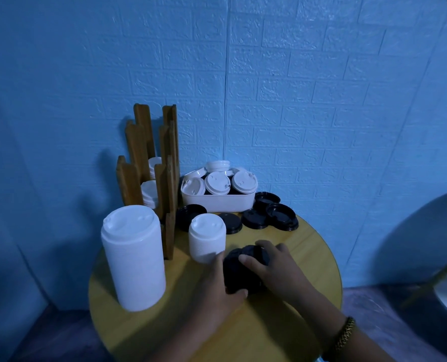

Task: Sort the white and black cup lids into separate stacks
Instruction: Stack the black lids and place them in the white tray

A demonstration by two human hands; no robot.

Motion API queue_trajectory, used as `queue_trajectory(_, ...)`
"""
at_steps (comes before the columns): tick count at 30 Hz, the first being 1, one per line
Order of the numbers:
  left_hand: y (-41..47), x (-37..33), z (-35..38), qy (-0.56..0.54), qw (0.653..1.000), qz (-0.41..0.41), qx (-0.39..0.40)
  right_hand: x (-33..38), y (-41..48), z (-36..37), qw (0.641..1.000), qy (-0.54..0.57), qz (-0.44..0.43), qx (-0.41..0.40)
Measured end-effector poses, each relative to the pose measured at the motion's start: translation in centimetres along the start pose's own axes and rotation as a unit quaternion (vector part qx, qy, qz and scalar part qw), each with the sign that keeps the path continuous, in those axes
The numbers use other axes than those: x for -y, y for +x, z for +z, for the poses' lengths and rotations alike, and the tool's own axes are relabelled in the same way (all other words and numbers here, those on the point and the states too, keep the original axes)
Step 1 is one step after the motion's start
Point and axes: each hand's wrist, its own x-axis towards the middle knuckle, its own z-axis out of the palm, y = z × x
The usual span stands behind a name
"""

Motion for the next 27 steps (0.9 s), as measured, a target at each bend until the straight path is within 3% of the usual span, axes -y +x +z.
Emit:
queue_trajectory(6,1.9,0.2,0.8,0.061,0.998,0.016,-0.026,0.9,0.1,1.1,1.000,0.006,-0.025,0.018)
queue_trajectory(10,2.3,0.5,0.6,0.069,0.997,0.022,-0.024,0.6,-0.2,-0.3,0.982,0.055,-0.078,0.163)
queue_trajectory(12,2.2,0.6,0.5,0.054,0.998,0.024,-0.026,0.2,-0.1,-1.1,0.974,0.061,-0.093,0.196)
queue_trajectory(19,1.5,0.6,0.3,0.026,0.999,0.035,-0.020,0.6,0.8,-0.5,0.985,-0.074,-0.134,0.077)
queue_trajectory(23,1.8,0.8,0.0,0.042,0.999,0.032,0.004,0.4,1.0,-0.2,0.975,-0.007,-0.169,0.142)
queue_trajectory(27,2.1,1.2,-0.6,0.042,0.998,0.028,0.031,0.0,1.7,-1.2,0.967,0.055,-0.128,0.214)
